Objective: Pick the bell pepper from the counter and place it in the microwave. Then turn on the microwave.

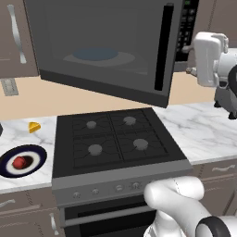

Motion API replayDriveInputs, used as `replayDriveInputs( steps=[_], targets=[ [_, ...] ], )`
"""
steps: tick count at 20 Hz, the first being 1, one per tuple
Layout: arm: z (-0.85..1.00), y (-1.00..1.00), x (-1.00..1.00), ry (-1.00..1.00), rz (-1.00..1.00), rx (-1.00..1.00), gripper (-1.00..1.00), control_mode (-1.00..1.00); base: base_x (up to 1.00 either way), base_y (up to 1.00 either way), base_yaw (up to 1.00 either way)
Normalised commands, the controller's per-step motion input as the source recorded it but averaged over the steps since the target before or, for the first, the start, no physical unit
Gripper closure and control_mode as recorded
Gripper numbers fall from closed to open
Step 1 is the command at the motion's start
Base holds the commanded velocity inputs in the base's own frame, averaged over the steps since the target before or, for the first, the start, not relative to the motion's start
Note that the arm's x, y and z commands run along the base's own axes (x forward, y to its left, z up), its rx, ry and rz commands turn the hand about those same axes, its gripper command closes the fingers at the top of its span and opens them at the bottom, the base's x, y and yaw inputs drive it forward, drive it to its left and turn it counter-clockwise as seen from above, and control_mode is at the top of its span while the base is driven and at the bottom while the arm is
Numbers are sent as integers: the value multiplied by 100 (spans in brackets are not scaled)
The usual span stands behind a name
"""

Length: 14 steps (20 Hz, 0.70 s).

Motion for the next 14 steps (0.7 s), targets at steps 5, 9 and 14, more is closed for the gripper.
replayDriveInputs(
  steps=[5, 9, 14],
  targets=[
    [0, 2, 12, 5, 0, 9, -100, -100, 0, 0, 0],
    [0, 0, 6, 18, 0, 16, -100, -100, 0, 0, 0],
    [0, 1, 7, 24, 0, 21, -100, -100, 0, 0, 0]
  ],
)
